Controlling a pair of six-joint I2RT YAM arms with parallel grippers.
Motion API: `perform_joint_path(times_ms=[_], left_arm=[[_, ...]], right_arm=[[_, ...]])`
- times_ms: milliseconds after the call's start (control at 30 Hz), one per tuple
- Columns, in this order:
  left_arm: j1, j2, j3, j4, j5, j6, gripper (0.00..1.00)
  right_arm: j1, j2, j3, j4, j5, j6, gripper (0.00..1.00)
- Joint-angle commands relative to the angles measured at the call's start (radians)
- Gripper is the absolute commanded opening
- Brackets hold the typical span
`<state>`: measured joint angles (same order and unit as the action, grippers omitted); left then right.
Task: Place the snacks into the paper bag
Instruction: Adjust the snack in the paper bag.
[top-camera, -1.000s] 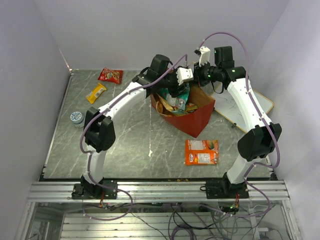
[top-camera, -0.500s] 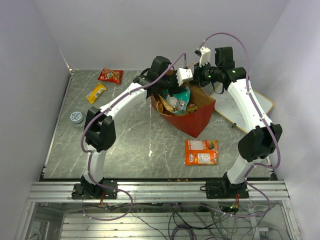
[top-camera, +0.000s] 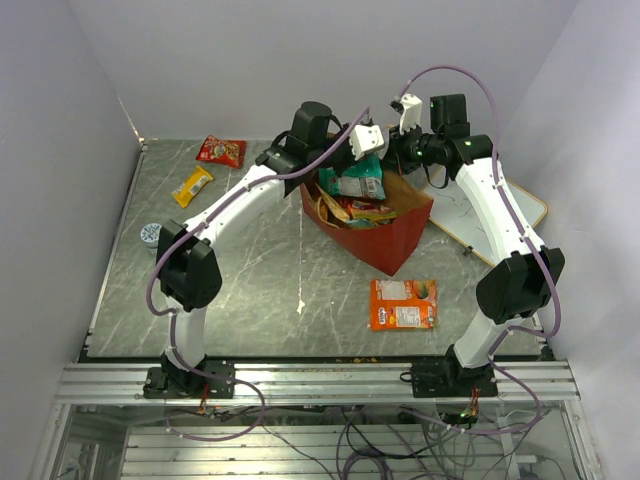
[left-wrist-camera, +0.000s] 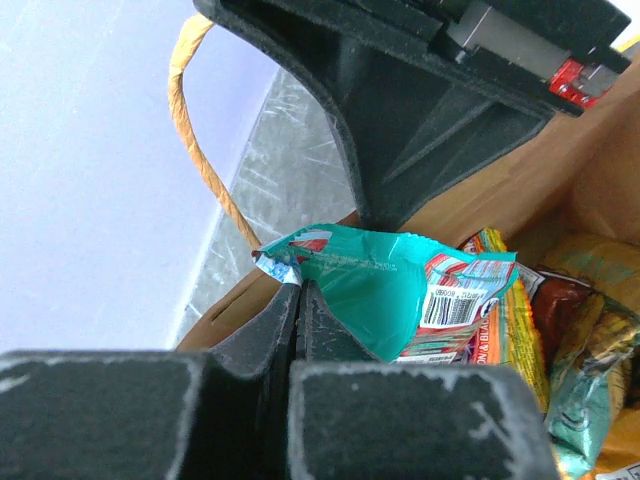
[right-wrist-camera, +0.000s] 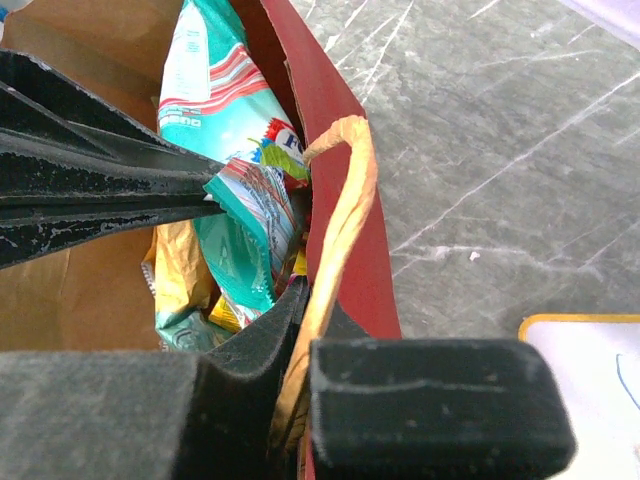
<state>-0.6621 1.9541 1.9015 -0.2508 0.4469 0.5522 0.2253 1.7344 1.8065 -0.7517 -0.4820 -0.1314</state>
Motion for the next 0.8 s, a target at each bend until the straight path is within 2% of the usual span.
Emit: perform_joint_path(times_ms=[0,233,533,767], left_arm=[[-0.001,-0.015,0.01,0.091,-0.028,0.093,0.07],[0.0,-0.011,-0.037,0.077,-0.011,0.163,0.07],[-0.003,-0.111,-0.201,-0.075,0.095,0.269,0.07],[-0.002,-0.156,-0.241,-0.148,0.129,0.267,0.09]], right_arm=[[-0.004,-0.013,0.023,-0.008,-0.003,0.0,0.0],[-0.007,-0.011,0.034,-0.013,0.003,-0.002,0.0],[-0.01,0.014,0.06,-0.021,-0.011,-0.001,0.0],[-0.009,0.043,0.077,-0.025,-0.021,0.001,0.0]])
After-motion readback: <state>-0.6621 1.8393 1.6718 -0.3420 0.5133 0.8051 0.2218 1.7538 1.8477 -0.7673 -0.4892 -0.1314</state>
